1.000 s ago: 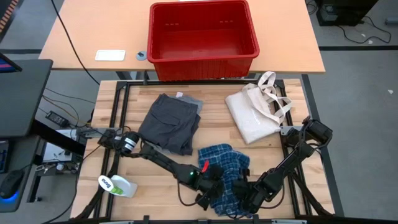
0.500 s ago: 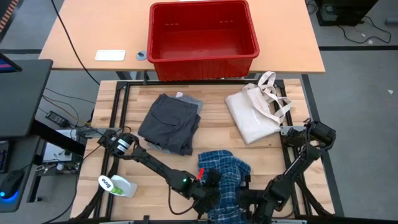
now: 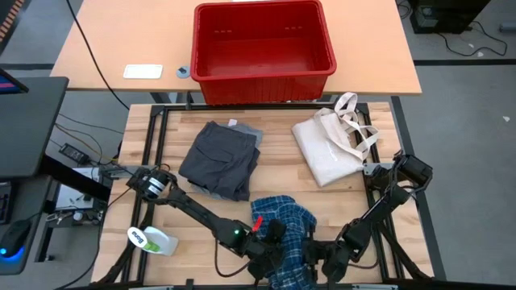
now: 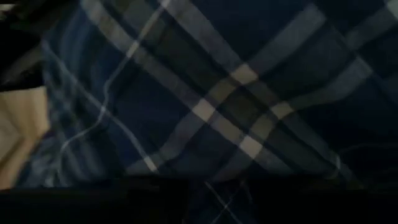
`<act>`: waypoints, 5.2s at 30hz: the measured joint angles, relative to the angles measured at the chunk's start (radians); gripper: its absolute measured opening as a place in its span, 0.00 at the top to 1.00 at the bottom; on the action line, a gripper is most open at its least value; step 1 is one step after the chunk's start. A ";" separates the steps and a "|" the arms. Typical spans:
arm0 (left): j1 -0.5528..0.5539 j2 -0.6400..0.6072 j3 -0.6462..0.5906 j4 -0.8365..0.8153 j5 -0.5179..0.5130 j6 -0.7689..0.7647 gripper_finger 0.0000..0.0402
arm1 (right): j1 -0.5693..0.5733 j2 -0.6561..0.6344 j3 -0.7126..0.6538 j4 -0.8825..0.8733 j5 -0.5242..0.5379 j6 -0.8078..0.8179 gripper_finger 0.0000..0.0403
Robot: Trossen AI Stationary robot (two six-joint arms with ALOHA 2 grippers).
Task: Fold Laundry from Bin
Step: Remove the blue short from the laundry organizer, then put clothes including shirts and shorts into the red laundry organizer
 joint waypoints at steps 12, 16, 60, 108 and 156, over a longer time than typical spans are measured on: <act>-0.010 -0.258 0.005 -0.183 -0.153 0.012 0.62 | -0.147 -0.167 0.000 0.235 0.039 -0.563 0.85; -0.007 -0.322 0.005 -0.269 -0.223 0.030 0.62 | -0.259 -0.195 0.017 0.278 -0.053 -0.764 0.85; 0.518 -0.732 -0.301 -0.864 -0.218 -0.198 0.62 | -1.120 0.188 0.523 0.215 -1.258 -0.912 0.85; 0.625 -0.855 -0.569 -0.618 -0.278 -0.288 0.62 | -0.980 -0.107 -0.024 0.456 -0.973 -0.845 0.48; 0.674 -0.864 -1.018 -0.461 0.025 -0.590 0.62 | -0.902 -0.375 -0.098 -0.126 -0.784 -0.818 0.52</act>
